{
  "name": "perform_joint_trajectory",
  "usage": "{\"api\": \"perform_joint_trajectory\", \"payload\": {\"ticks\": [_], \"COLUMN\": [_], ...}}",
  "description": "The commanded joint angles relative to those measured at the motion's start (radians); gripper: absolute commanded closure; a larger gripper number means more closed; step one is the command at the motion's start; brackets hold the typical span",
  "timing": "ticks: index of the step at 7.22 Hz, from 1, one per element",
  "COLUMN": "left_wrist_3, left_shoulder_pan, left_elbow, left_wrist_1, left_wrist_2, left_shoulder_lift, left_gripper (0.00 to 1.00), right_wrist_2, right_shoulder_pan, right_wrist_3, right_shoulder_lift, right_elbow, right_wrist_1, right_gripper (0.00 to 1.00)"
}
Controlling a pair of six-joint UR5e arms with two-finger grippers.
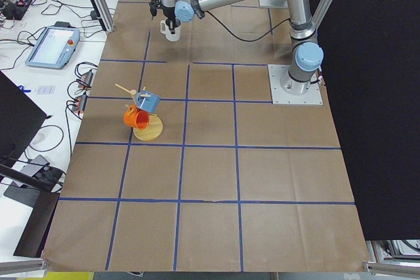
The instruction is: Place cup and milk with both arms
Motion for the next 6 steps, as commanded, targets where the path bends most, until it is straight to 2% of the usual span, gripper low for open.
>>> {"api": "perform_joint_trajectory", "payload": {"ticks": [1,4,6], "left_wrist_3": [-0.081,-0.112,-0.113], "left_shoulder_pan": [-0.031,-0.046,-0.053], "left_elbow": [0.093,0.128,0.13], "left_wrist_1": [0.002,0.011,-0.003], "left_wrist_2": [-0.014,-0.011,-0.005], "left_shoulder_lift": [-0.088,-0.143,-0.143], "left_gripper": [1.0,1.0,0.99], "right_wrist_2": [0.001,0.001,0.001], "right_shoulder_pan": [0.0,0.0,0.0], "right_wrist_3": [0.0,0.0,0.0], "right_shoulder_lift": [0.0,0.0,0.0], "right_elbow": [0.001,0.001,0.002], "right_wrist_1": [0.0,0.0,0.0], "right_gripper": [0.0,0.0,0.0]}}
